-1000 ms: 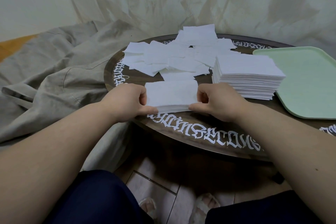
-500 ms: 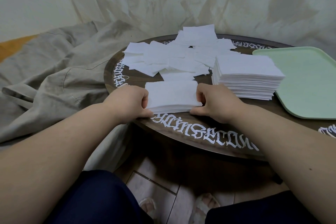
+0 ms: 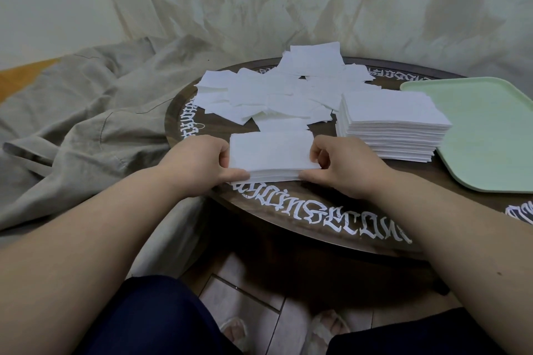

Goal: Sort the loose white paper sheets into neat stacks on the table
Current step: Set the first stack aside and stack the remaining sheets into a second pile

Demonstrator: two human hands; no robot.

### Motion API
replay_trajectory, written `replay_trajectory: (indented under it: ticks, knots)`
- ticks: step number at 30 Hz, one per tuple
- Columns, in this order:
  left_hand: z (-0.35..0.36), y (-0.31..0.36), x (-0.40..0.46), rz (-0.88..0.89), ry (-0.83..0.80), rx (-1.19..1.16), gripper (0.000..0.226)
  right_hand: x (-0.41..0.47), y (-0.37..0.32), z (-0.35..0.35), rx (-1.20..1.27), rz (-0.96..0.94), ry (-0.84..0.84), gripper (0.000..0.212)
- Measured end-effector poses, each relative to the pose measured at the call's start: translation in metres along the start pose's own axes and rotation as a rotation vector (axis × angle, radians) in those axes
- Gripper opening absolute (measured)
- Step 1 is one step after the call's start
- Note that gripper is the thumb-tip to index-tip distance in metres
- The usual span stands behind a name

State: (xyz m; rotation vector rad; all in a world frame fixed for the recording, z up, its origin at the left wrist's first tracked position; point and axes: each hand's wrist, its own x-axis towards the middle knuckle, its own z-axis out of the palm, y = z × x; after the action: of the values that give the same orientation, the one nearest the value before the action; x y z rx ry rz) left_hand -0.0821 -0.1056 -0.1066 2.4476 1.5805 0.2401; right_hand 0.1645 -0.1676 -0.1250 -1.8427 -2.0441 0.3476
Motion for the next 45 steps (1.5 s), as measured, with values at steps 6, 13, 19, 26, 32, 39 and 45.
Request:
replay_trajectory:
  ticks: [6,13,19,26,32,39,45]
  knots:
    - [0.0,0.0,0.0,-0.002,0.023,-0.041,0.037,0.0,-0.002,-0.001,-0.011,-0.025,0.02,0.022]
    - [0.001,-0.002,0.003,-0.025,0.089,0.01,0.03,0.004,-0.003,0.001,-0.115,-0.06,0.099,0.032]
    - [0.016,0.008,0.012,0.243,0.178,-0.01,0.036,0.008,-0.008,0.012,-0.143,-0.129,0.051,0.03]
    - [0.023,0.006,0.014,0.174,-0.124,0.052,0.045,0.008,-0.005,0.015,-0.158,-0.139,0.057,0.034]
    - [0.025,0.005,0.015,0.167,-0.165,0.027,0.045,0.008,-0.001,0.017,-0.129,-0.073,-0.12,0.044]
    - [0.028,0.003,0.013,0.151,-0.099,-0.03,0.045,0.004,-0.007,0.012,-0.104,-0.071,-0.067,0.042]
    - [0.013,0.005,0.025,0.092,0.238,-0.108,0.042,0.027,-0.027,-0.018,0.024,-0.011,0.253,0.041]
